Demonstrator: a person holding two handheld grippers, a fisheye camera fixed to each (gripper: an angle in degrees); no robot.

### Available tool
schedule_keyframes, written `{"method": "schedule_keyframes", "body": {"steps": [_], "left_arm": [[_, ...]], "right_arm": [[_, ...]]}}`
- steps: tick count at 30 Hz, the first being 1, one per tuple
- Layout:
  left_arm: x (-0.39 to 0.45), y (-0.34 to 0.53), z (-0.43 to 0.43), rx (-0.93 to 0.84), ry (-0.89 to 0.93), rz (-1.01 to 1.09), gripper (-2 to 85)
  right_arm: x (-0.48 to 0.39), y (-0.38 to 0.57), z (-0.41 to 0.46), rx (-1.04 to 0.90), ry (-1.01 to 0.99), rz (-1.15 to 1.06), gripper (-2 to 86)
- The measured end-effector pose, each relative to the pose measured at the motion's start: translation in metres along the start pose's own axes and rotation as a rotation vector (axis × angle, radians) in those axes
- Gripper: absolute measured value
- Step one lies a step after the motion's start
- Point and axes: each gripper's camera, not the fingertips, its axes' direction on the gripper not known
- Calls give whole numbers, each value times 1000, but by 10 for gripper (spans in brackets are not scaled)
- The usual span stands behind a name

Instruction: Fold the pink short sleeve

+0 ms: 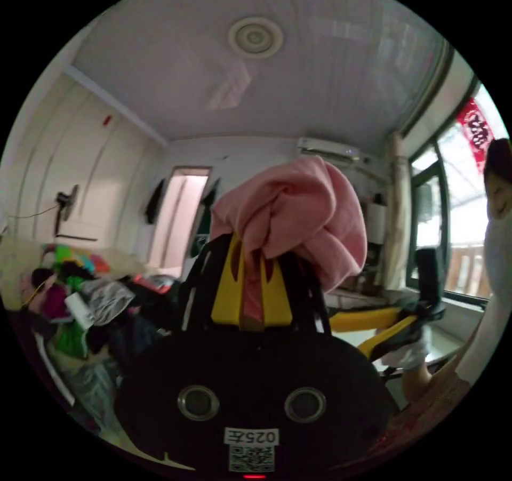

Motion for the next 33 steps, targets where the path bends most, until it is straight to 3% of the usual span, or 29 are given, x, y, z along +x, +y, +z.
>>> {"method": "schedule_keyframes", "body": {"steps": [5,12,14,18,21,25,29,33], "left_arm": [[164,-27,79,-58,291,221,-3],[381,28,212,-160,694,279,-2],[429,40,247,-188,804,233,-3],[454,73,292,-229,800,215,-5],[447,143,335,-383,820,217,-5],[429,311,383,-679,785,268,-2],[416,498,417,-1074,710,375,16],[378,575,398,-1166,542,445,46]], "right_arm": [[55,117,-61,177,187,277,164],[71,191,-155,387,507,353,148],[79,214,-198,445,774,421,49],[83,260,-275,512,811,461,-5],[81,304,-317,585,871,508,-9],[93,348,-320,569,916,615,-10],[125,366,-294,365,1024,734,-10],[142,378,-274,236,1031,768,-9]]}}
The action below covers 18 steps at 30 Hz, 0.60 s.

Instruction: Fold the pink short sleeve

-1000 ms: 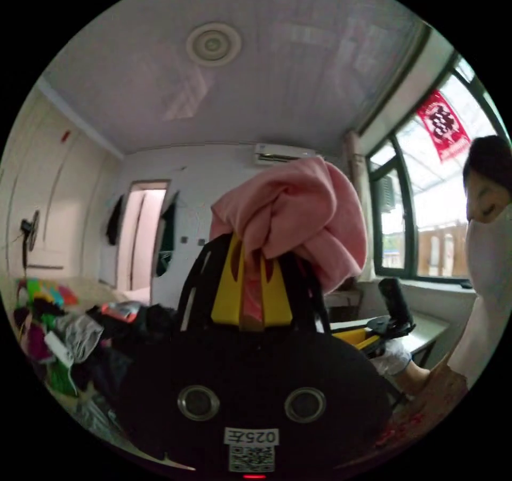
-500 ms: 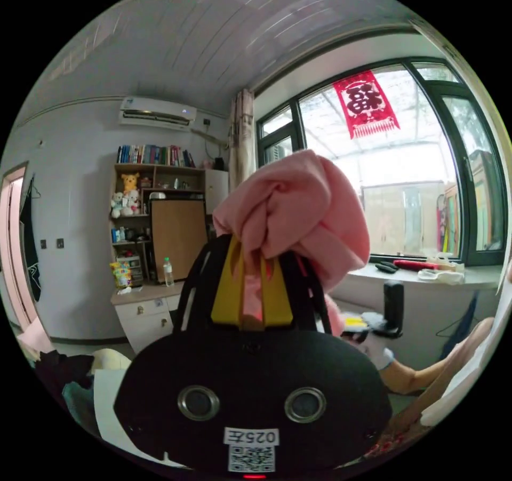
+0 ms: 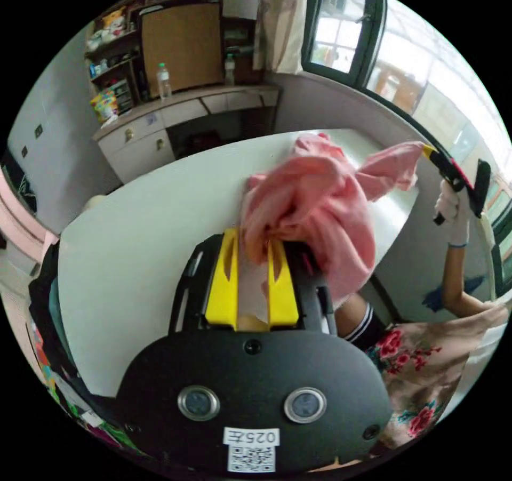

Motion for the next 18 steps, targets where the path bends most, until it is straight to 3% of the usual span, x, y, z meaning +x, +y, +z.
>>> {"method": "schedule_keyframes", "body": {"steps": [3,5,9,13,18], "left_arm": [[-28,65,-9,46,-5,-74,61],[-36,118,-31,159,117,-101,65],[18,173,-36,211,204,-9,75],[78,214,2,173,132,56,82],[71,240,54,126,-11,-4,83]], "right_arm": [[2,6,5,-26,-23,1,-8],[6,6,8,-33,-52,18,-2],[19,2,15,-59,24,111,40],[37,10,3,-58,89,190,123],[49,34,22,-220,-41,251,171]]}}
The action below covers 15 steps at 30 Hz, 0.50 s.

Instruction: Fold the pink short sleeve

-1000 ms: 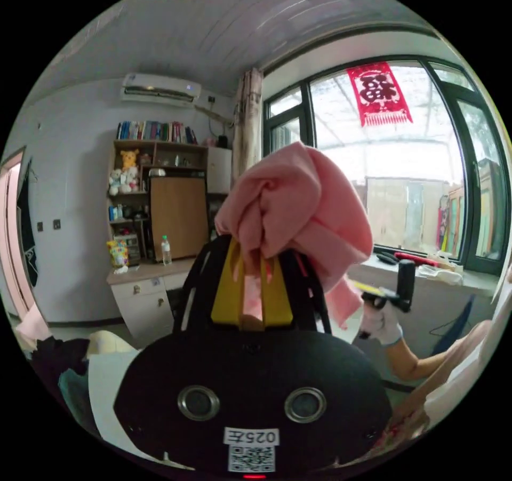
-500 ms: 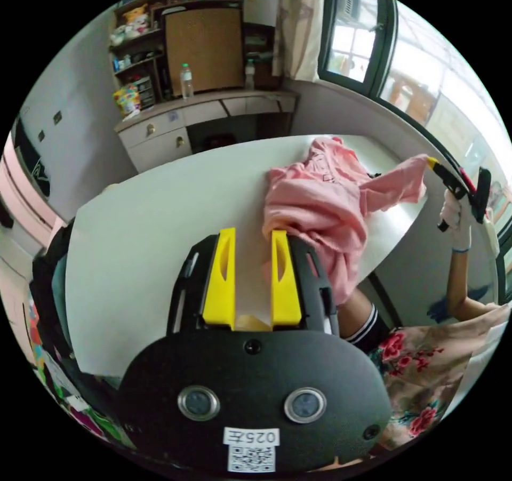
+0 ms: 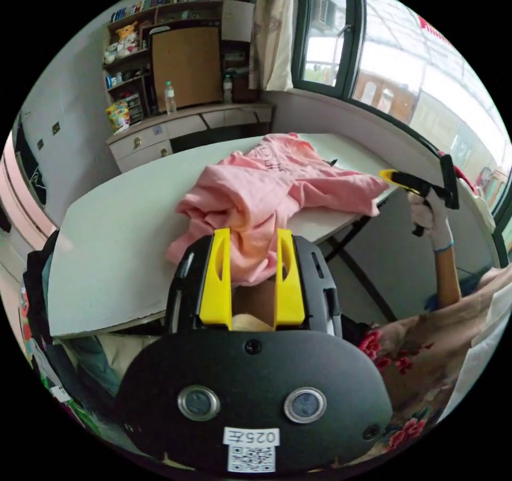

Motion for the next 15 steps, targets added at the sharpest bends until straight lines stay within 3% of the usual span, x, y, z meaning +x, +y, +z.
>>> {"method": "schedule_keyframes", "body": {"steps": [4,6,10,15], "left_arm": [[0,28,-25,98,38,23,80],[7,30,-25,81,-32,64,80],[21,22,10,-24,-128,172,76],[-18,22,80,-210,-48,101,34]], "right_arm": [[-5,11,12,-38,-181,-26,179],[-12,14,9,6,-223,-47,178],[-24,4,21,-26,-189,-34,173],[-24,-8,13,18,-221,34,148]]}}
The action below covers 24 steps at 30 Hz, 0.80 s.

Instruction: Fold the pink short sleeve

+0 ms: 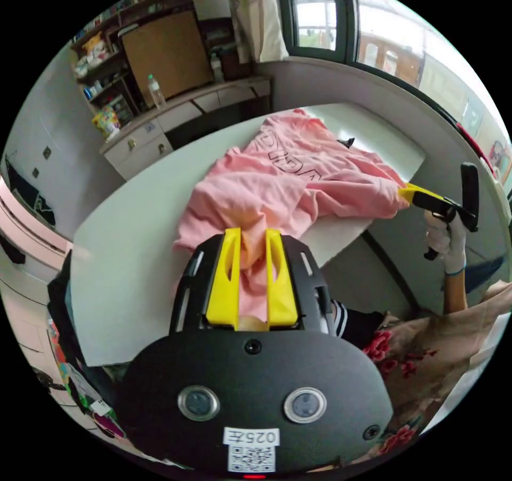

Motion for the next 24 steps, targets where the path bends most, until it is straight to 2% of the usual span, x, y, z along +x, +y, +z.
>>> {"method": "schedule_keyframes", "body": {"steps": [3,6,9,12,14,16,20,22,24], "left_arm": [[-26,24,8,3,43,-31,12],[-52,44,5,20,-31,-92,13],[-78,63,-5,60,-68,-208,30],[-76,95,-48,224,-6,-302,37],[-42,113,-82,375,268,-211,37],[-1,106,-88,352,345,-103,37],[95,68,-63,183,217,131,42],[123,53,-49,148,262,212,43],[146,40,-29,104,155,249,46]], "right_arm": [[22,-10,-20,41,-25,134,151],[42,-24,-13,-54,6,182,130],[33,-26,-4,-90,-142,183,87],[1,-18,20,-150,-200,155,67],[-35,-4,34,-132,-205,101,13],[-70,6,46,-141,-187,40,3],[-151,42,59,-85,-62,-173,-4],[-170,60,51,-18,-7,-209,-4],[-178,77,37,53,51,-211,-3]]}}
